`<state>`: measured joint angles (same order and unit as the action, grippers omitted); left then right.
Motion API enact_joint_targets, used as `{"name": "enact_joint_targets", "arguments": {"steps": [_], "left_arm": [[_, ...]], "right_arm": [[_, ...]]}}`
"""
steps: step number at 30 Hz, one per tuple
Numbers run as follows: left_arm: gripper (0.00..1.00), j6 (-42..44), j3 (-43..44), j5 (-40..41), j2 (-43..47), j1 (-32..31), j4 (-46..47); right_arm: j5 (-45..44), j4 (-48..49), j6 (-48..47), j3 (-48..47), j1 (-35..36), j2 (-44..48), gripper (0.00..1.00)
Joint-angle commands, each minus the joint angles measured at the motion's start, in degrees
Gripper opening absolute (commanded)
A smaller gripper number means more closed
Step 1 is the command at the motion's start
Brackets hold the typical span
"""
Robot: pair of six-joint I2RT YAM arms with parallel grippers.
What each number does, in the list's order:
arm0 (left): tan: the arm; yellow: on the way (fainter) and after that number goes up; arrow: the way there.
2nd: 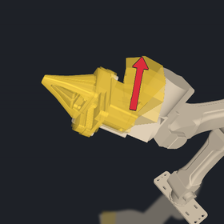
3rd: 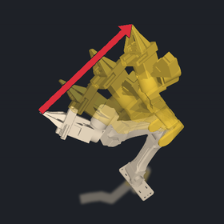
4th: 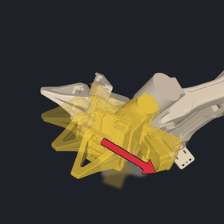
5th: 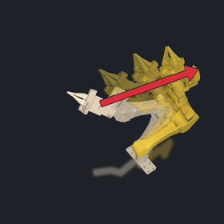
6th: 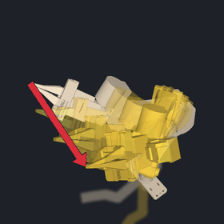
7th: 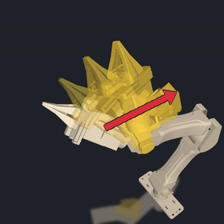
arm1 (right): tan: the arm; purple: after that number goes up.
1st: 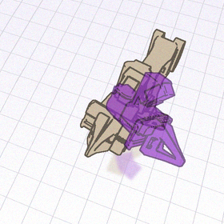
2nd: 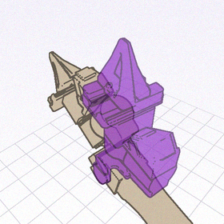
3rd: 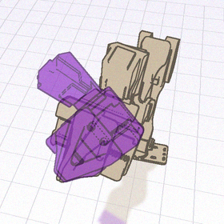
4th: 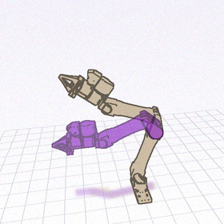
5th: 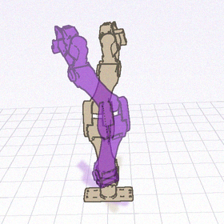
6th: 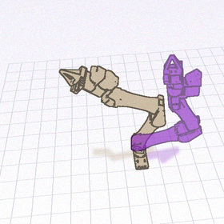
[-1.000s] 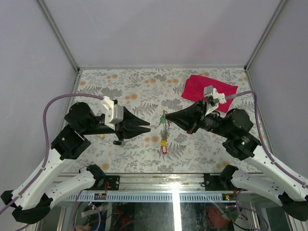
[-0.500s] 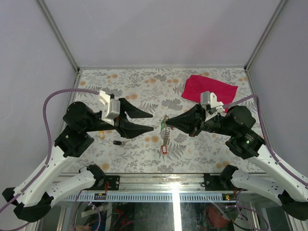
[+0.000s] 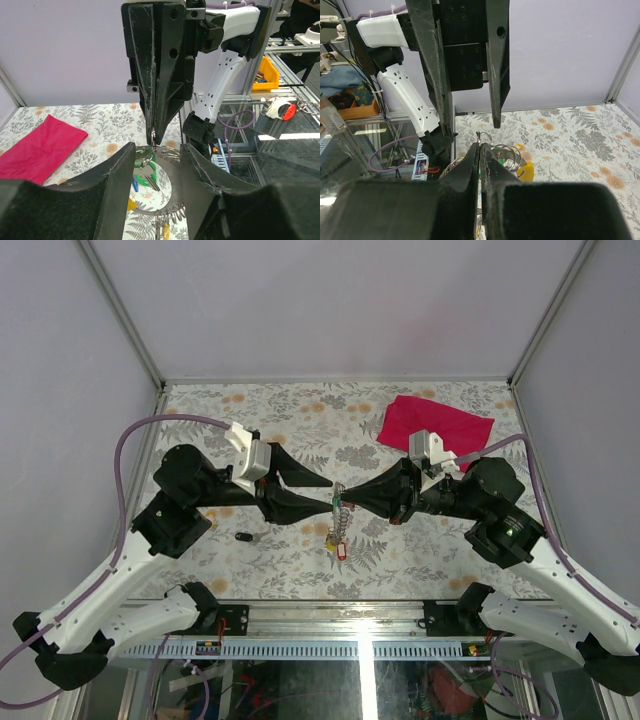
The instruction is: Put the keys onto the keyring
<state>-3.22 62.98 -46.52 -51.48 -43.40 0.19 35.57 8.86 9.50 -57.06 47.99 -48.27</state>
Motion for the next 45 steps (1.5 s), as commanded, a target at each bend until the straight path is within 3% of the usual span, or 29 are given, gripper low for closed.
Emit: {"name": "enact_joint_targets", "arguments": {"steps": [1,19,24,27,36,45], "left_arm": [[0.4,-0.4,-0.9,0.8,-0.3,-1.4,3.6],[0.12,0.1,-2.1,3.5,-0.6,-2.6,3.3],[0.0,0.0,-2.1,4.7,-0.5,-2.7,3.3],[0.0,0.7,-1.6,5.0,-0.5,-2.7,1.8],[0.0,10.9,6.3,7.2,-2.9,-2.7,-19.1],[0.0,21.0,16.3,13.6,-7.9,-6.1,-40.0]], "right_arm": [[0.6,5.7,0.3,-2.5,-0.2,0.0,0.0],[0.8,7.0,1.4,-1.7,-0.2,0.3,0.0],[1.3,7.1,1.7,-1.4,-0.2,0.2,0.0],[0.9,6.6,1.1,-1.2,-0.2,0.7,0.0],[-1.7,-4.0,-4.6,-4.0,-0.2,3.3,0.23],[-0.8,-18.9,-10.0,-8.0,-0.2,1.5,0.31]]}}
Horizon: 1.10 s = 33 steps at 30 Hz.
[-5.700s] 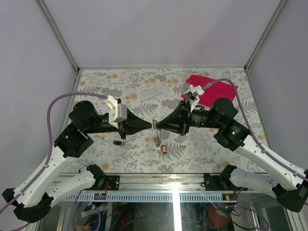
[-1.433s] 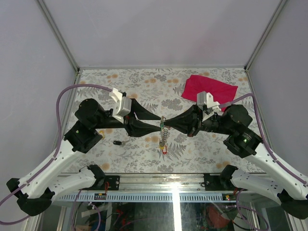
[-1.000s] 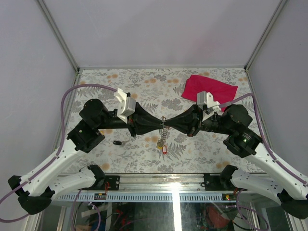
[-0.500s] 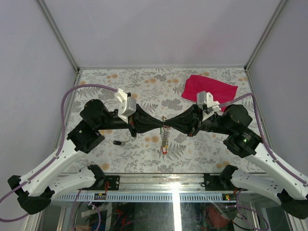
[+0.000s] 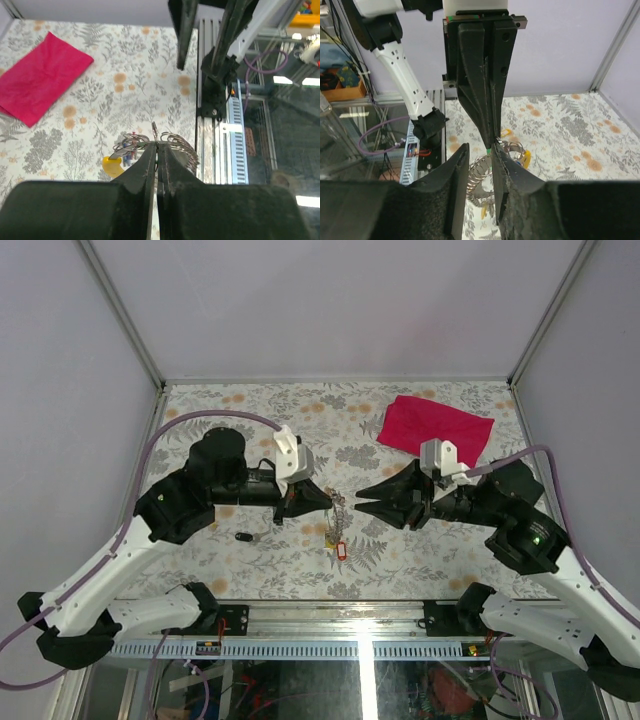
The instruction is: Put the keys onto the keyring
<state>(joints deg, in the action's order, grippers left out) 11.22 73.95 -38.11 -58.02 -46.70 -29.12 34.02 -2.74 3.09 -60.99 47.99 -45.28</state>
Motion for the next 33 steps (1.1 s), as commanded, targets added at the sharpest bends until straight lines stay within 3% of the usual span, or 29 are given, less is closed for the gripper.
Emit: {"name": "enact_joint_targets", "arguments": {"steps": [1,5,10,20,33], "left_arm": [[0.0,7.5,6.8,7.0,-2.0,-3.9,-13.1],[0.0,10.6,11.9,13.9,-5.2,-9.0,-21.5],[0.0,12.3,16.4,19.8,-8.2,-14.2,-28.3],[0.0,13.0,18.7,22.1,-9.5,-16.4,-30.4],[0.0,13.3,19.9,21.7,-10.7,-17.9,-30.0]], "right_arm": [[1.6,-9.7,-4.0,-5.0,-0.2,-2.1,0.32],[4.6,-13.7,-4.5,-6.7,-0.2,-4.9,0.34],[9.5,-11.7,-3.4,-5.8,-0.2,-7.9,0.35],[16.9,-6.9,-1.1,-3.6,-0.2,-10.3,0.33],[13.2,-3.7,0.0,-1.9,-0.2,-12.0,0.32]]}}
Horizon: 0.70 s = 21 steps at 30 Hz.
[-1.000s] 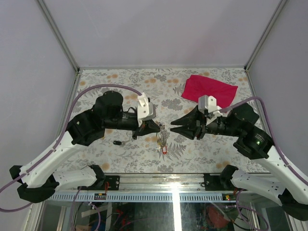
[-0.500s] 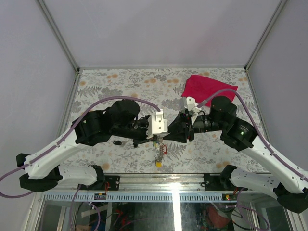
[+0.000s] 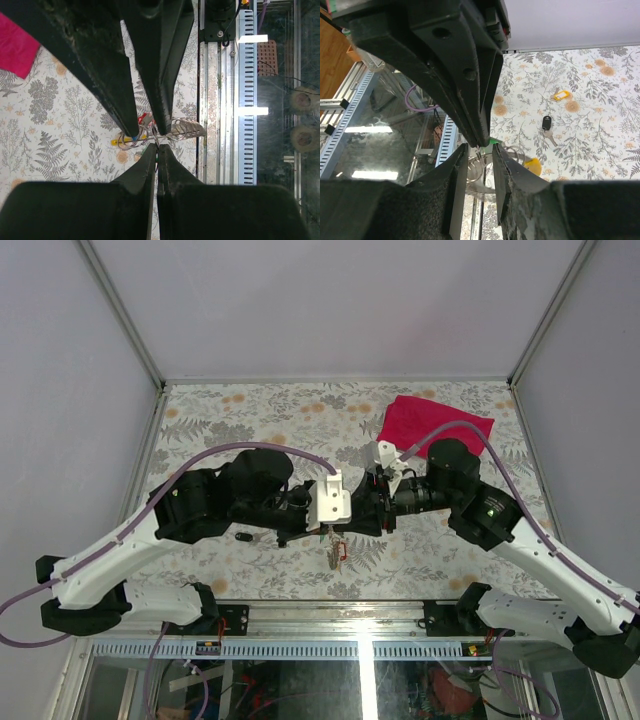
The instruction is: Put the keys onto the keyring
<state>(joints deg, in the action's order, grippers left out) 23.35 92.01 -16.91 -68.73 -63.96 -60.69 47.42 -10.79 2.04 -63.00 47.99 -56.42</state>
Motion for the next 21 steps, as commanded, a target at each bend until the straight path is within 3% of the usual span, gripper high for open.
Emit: {"name": "enact_joint_targets", "arguments": {"steps": [1,21], "left_arm": [[0.0,1.1,1.9,0.5,0.0,-0.8,1.6],[0.0,1.2,2.0,1.4,-0.5,-1.3,2.4]], "right_arm": [[0.0,4.5,1.1,0.1,-0.2,-1.0,0.32],[1.6,-0.7,-1.3,-0.1,-0.2,-2.0,0.26]]}}
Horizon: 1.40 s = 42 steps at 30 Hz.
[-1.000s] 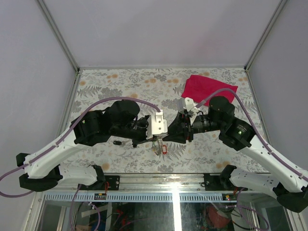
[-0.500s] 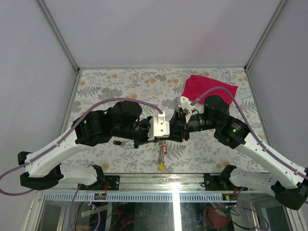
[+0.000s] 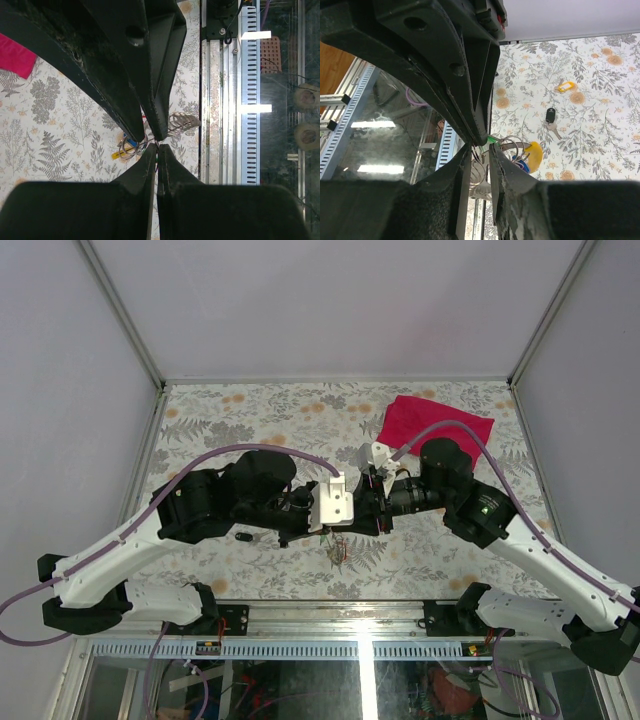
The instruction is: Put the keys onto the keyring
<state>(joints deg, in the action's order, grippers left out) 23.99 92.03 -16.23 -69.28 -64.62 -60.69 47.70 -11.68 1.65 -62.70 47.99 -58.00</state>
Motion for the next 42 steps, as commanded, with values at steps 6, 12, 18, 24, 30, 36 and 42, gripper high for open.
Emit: {"name": "enact_joint_targets", "arguments": {"steps": [6,12,18,24,30,36,42], "left_arm": [[0.0,0.2,1.8,0.9,0.1,-0.7,2.8],[0.0,-0.2,1.2,1.1,0.6,-0.8,4.2],[0.0,-0.4,1.3,1.0,0.9,-0.8,4.7],[0.0,-1.0,1.4,0.9,0.8,-0.8,5.0],[0.1,-1.9,0.0,0.7,2.5,-0.9,7.0],[0.24,-2.6,-2.0,-1.0,4.9,-0.8,9.5],[0.27,-2.8,-2.4,-2.6,5.4,-0.9,10.3]], "right_arm": [[1.7,1.3,-0.4,-0.3,-0.2,-0.8,0.2],[1.7,1.1,-0.6,0.2,-0.2,-0.6,0.2],[1.8,1.2,-0.6,0.2,-0.2,-0.4,0.24],[1.9,1.7,-0.6,0.4,-0.2,0.1,0.02],[1.2,2.7,-0.1,0.3,-0.2,3.0,0.0],[1.8,1.0,-0.6,-1.3,-0.2,4.1,0.0],[2.2,0.8,-0.3,-2.1,-0.2,4.7,0.0]]}}
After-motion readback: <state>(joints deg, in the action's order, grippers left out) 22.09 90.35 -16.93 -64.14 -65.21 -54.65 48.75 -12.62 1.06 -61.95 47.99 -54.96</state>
